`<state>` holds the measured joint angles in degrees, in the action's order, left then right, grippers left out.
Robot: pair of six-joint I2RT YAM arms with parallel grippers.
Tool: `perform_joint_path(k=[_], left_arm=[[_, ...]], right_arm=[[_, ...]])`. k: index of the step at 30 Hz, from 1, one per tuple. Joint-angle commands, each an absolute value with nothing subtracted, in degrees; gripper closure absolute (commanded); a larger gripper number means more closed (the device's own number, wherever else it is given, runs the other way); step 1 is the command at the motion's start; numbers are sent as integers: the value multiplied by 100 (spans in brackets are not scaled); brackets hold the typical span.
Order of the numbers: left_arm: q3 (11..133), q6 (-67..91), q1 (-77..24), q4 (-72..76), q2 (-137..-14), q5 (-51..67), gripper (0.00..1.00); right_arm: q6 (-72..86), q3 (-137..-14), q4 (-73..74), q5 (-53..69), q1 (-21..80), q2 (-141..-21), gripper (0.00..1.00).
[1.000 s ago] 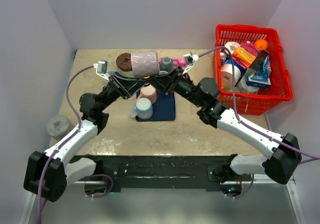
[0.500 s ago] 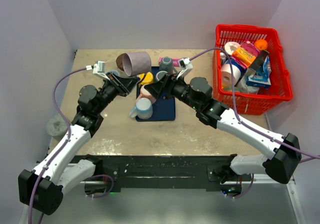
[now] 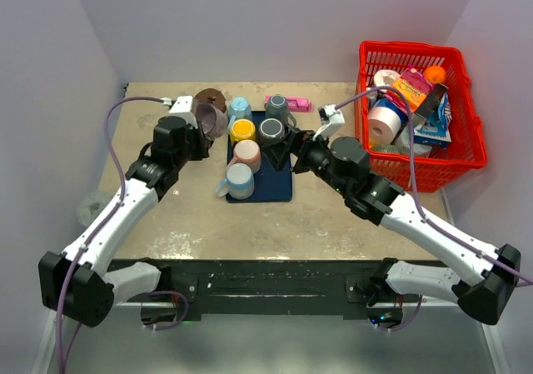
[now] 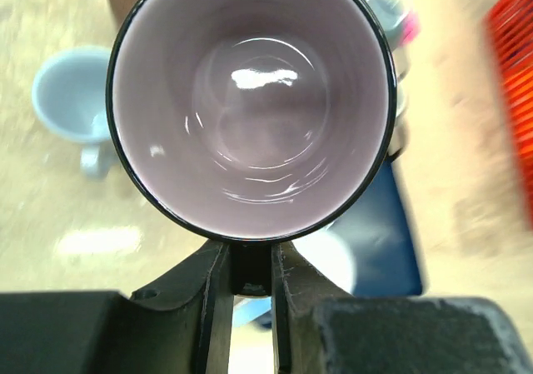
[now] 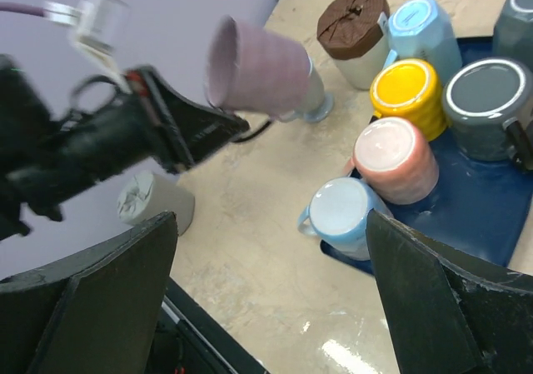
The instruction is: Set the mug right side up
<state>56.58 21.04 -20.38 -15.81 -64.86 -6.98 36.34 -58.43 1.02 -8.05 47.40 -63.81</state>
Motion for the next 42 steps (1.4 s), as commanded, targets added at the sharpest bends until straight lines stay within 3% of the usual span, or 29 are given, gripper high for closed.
perform_joint_path(k=[1,18,27,42], left_arm=[[6082,1635,-2048,-1670,-6969,-1089,100],[7040,2083,-1662,-1547,-9026,-993,100],[6987,1820,-1547,-1204,-9439,-712,100],[7268,1846,-1468,-1107,-9984,-1397,100]], right_arm=[[3507,-5748,474,-1239,4729,-6047,1],[3480,-5599,738,-1371,4720,-5722,1],[3516,-5599,765,-1415,4720,-5713,1],[3551,-5695,879,-1397,4720,-5801,1]])
